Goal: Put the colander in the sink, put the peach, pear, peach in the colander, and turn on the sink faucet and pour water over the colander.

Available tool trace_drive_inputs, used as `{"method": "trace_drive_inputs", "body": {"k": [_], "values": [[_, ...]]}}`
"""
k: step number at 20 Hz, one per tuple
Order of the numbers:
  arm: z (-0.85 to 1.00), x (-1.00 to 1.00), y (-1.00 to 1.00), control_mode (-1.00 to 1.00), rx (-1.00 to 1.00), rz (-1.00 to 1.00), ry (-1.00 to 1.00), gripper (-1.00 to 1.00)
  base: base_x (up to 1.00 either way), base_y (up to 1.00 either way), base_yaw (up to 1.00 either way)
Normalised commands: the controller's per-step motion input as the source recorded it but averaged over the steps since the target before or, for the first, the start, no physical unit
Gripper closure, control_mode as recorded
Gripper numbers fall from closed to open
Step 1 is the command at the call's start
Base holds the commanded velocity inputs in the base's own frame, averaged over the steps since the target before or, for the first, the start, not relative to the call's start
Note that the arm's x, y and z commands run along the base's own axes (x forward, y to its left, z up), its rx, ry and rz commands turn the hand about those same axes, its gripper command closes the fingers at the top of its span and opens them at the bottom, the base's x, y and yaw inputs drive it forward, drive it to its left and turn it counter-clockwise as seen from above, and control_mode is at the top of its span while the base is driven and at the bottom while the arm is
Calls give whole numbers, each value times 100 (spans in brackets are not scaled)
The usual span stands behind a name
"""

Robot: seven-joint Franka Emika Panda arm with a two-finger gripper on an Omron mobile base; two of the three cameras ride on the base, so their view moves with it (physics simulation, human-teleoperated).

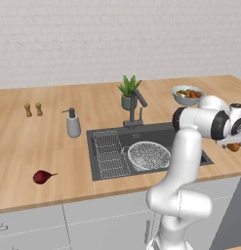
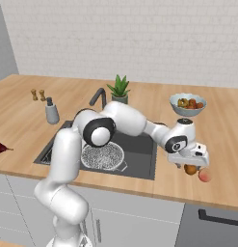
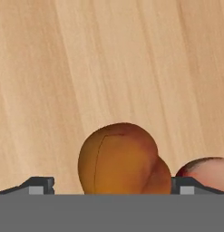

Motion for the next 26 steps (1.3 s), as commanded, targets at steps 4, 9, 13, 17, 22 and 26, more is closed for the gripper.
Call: {"method": "trace_drive_inputs", "body": {"k": [4, 9, 13, 17, 22, 26], "values": [[-19, 0, 0, -100, 0, 3, -6, -100, 0, 0, 0], [-28, 0, 6, -100, 0, 4, -5, 100, 0, 0, 0], [-35, -1, 4, -100, 0, 1, -6, 100, 0, 0, 0], [-13, -18, 15, -100, 0, 1, -4, 100, 0, 0, 0], [30, -19, 48, -100, 0, 1, -1, 100, 0, 0, 0], [40, -13, 85, -100, 0, 0, -1, 100, 0, 0, 0]]}}
